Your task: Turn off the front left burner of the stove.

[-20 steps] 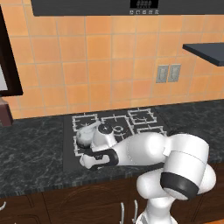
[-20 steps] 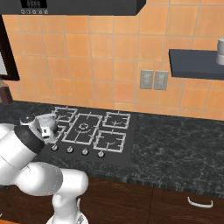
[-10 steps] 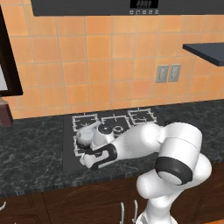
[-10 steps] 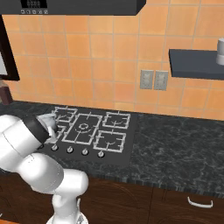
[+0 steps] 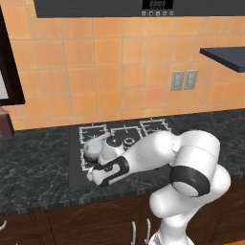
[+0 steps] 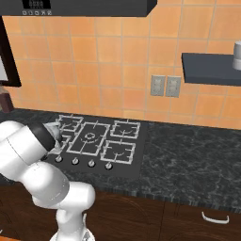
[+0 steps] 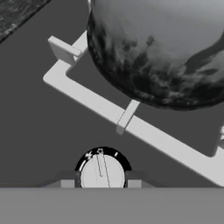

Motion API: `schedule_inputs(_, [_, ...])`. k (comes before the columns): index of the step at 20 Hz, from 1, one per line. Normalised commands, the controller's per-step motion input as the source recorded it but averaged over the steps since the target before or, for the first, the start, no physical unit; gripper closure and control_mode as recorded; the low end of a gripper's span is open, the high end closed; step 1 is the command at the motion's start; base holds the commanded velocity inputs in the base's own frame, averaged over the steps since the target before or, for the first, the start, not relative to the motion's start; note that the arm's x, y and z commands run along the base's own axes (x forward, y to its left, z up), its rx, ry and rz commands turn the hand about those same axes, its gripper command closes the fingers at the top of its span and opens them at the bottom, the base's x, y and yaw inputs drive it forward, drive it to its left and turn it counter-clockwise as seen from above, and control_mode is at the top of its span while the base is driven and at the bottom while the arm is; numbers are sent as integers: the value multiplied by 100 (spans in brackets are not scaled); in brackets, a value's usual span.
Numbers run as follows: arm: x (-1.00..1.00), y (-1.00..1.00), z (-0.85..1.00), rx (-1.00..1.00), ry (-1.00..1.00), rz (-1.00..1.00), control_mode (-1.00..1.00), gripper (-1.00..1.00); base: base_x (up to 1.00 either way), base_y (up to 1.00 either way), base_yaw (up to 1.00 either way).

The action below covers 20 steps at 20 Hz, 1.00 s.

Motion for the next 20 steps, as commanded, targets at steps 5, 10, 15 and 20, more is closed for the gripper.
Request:
schedule_inputs(5, [-9, 0, 0, 0, 0, -22, -100, 100, 0, 0, 0])
schedule_inputs(10, [-30, -7, 0, 5, 0, -38, -100, 100, 0, 0, 0])
schedule_inputs(15, [-31, -19, 0, 8, 0, -46, -100, 100, 0, 0, 0])
schedule_inputs(20, [-18, -24, 0, 9, 0, -52, -100, 100, 0, 0, 0])
